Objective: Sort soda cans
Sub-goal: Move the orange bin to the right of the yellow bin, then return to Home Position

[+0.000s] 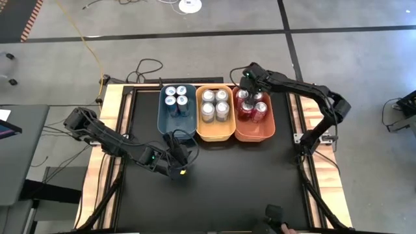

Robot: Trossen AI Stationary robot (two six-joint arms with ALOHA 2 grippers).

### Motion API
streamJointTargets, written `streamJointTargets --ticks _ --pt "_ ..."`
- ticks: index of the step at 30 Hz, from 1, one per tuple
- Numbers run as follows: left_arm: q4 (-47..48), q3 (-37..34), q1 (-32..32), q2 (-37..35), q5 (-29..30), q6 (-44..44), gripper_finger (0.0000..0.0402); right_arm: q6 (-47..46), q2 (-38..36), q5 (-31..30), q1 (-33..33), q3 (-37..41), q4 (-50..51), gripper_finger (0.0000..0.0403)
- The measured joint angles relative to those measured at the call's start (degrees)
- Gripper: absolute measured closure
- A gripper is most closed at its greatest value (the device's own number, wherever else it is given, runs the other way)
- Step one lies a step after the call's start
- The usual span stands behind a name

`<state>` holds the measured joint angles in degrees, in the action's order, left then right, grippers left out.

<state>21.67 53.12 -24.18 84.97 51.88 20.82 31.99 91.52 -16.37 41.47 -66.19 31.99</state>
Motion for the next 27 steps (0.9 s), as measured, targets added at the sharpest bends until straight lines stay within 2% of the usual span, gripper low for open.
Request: streamJointTargets --ticks 6,14,18,27 --pt "0.35 0.0 0.0 0.0 0.0 0.29 0.0165 -0.34 2.54 -1.15 -0.26 -0.42 -0.99 0.0399" --pt "0.26 0.0 0.02 0.0 0.0 0.26 0.0165 -1.89 -0.84 -0.23 -0.33 0.06 0.28 0.0391" --pt "0.28 0.0 0.02 0.0 0.0 0.29 0.0165 -1.86 -2.53 -0.24 -0.31 0.06 2.42 0.0357" --pt "0.26 0.0 0.02 0.0 -0.04 1.17 0.0165 -2.43 -2.77 -0.9 -1.74 -0.07 0.49 0.0262"
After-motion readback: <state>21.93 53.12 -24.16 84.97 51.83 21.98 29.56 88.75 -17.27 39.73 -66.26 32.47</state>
